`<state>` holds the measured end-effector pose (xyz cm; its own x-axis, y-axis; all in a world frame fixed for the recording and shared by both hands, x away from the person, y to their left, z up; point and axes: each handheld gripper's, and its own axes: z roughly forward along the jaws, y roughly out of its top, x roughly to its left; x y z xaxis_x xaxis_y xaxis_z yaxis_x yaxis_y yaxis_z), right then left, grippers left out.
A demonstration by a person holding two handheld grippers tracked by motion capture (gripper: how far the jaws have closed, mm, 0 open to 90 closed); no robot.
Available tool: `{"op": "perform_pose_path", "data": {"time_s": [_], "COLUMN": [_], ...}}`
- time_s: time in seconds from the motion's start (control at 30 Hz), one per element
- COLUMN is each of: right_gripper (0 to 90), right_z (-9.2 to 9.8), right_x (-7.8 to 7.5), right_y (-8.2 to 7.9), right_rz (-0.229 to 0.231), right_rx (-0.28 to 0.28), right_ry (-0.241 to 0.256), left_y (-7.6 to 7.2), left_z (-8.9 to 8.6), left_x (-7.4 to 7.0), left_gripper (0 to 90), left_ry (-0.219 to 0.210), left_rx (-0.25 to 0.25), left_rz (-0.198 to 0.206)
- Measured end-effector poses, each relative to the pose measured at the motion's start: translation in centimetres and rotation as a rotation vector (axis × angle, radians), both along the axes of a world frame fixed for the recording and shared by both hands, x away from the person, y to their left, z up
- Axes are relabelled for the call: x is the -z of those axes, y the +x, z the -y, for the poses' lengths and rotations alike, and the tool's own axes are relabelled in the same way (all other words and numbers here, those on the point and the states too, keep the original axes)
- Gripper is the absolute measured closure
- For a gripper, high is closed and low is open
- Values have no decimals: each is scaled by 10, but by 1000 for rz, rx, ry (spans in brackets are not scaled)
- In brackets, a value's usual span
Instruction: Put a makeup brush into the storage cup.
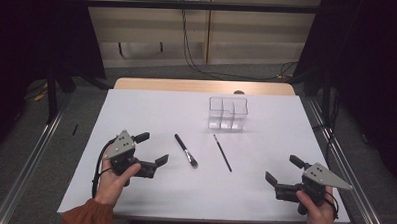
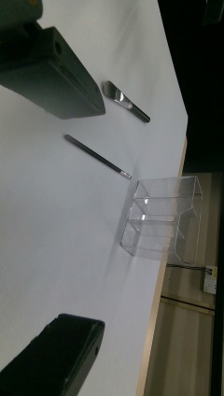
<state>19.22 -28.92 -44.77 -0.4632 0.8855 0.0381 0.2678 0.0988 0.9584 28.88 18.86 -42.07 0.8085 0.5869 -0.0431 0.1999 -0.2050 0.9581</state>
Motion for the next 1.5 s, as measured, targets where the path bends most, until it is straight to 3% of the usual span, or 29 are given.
{"op": "perform_pose_path", "data": {"time_s": [0.1,0.2,0.37,0.7,0.83,1.1,1.17,1.23,1.5], "right_gripper": [0,0,0,0,0,0,0,0,0], "right_z": [0,0,-1,0,-1,0,0,0,0], "right_x": [0,0,0,0,0,1,1,1,1], "right_y": [0,0,1,1,1,1,1,1,1], "right_rz": [-1,-2,-1,-3,-2,-4,-5,-5,-3], "right_rx": [0,0,-2,-4,-5,-2,-2,-2,-5], "right_ry": [0,-1,-1,-1,1,0,0,0,0], "left_y": [4,9,19,32,41,56,60,63,77], "left_z": [2,5,11,19,22,26,29,31,34], "left_x": [2,5,2,4,-2,-4,-5,-6,-11], "left_gripper": [15,14,15,15,15,15,15,15,17], "left_ry": [-20,-7,-24,-11,-38,-19,-36,-23,-42], "left_rx": [2,7,22,-2,-12,-38,-48,-41,-53], "left_rz": [1,0,3,4,14,34,35,34,48]}}
